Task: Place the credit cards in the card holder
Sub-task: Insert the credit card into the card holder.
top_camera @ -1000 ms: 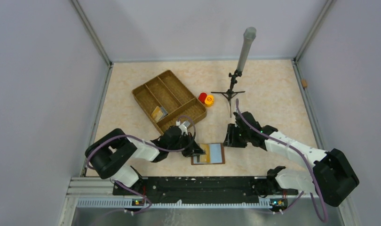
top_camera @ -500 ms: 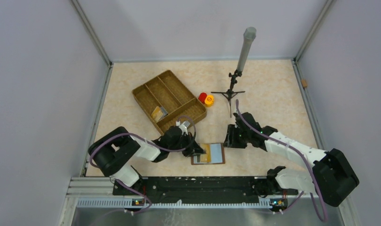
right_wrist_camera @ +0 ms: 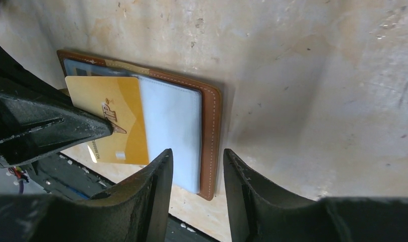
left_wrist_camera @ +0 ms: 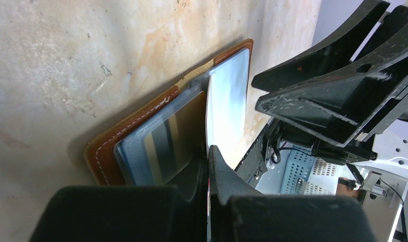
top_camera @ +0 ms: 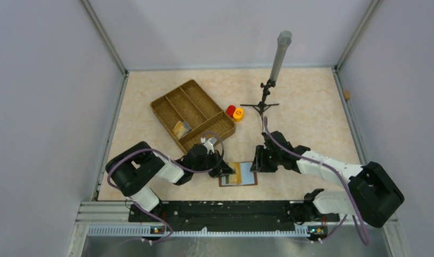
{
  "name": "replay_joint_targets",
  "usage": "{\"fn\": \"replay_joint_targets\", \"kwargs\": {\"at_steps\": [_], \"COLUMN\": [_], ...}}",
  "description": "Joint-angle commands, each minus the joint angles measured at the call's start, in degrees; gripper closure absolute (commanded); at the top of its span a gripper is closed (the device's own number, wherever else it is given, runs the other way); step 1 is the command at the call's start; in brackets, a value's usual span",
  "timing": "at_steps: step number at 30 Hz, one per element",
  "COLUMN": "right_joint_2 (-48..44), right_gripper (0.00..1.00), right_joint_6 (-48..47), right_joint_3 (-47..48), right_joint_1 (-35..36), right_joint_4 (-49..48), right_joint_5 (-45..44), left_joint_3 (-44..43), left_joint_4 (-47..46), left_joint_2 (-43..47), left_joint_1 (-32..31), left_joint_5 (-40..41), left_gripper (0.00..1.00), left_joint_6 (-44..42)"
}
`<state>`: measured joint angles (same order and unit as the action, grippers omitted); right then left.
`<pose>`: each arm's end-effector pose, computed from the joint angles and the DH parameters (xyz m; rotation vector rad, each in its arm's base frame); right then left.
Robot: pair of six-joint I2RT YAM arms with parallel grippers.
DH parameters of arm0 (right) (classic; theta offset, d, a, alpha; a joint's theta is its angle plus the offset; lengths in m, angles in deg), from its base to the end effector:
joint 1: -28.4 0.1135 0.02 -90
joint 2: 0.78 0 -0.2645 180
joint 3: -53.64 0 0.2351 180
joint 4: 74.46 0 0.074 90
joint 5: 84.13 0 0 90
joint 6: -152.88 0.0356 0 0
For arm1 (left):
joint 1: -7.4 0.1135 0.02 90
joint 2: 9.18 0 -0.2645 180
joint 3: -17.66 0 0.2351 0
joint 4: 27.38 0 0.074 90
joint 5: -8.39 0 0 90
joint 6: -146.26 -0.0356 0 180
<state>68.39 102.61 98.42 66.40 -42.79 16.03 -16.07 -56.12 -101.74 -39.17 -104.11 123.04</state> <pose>0.1545 0.1287 0.1732 -0.0325 2.7029 0.7044 0.1592 -0.1880 0.1230 -0.1547 2.4835 -1.4606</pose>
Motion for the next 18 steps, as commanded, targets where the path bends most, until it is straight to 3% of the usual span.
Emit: {"fn": "replay_joint_targets", "kwargs": {"at_steps": [1, 18], "right_joint_2": [2.03, 5.43], "right_gripper": [0.60, 0.70], "right_joint_6": [2.43, 6.02], "right_joint_3": [-0.35, -1.44], "right_joint_1": [2.59, 5.24], "right_joint_4": [-4.30, -4.92], "right_joint_5": [-0.41, -4.74], "left_joint_3": [1.14, 1.07], "left_joint_4": [-0.95, -1.65], "left_joint_2": [-1.83, -3.42], "left_joint_1": [-0.78, -1.95], "left_joint_5": [-0.08, -0.81], "left_gripper": [1.00, 1.00], "left_joint_6": [0.78, 1.77]}}
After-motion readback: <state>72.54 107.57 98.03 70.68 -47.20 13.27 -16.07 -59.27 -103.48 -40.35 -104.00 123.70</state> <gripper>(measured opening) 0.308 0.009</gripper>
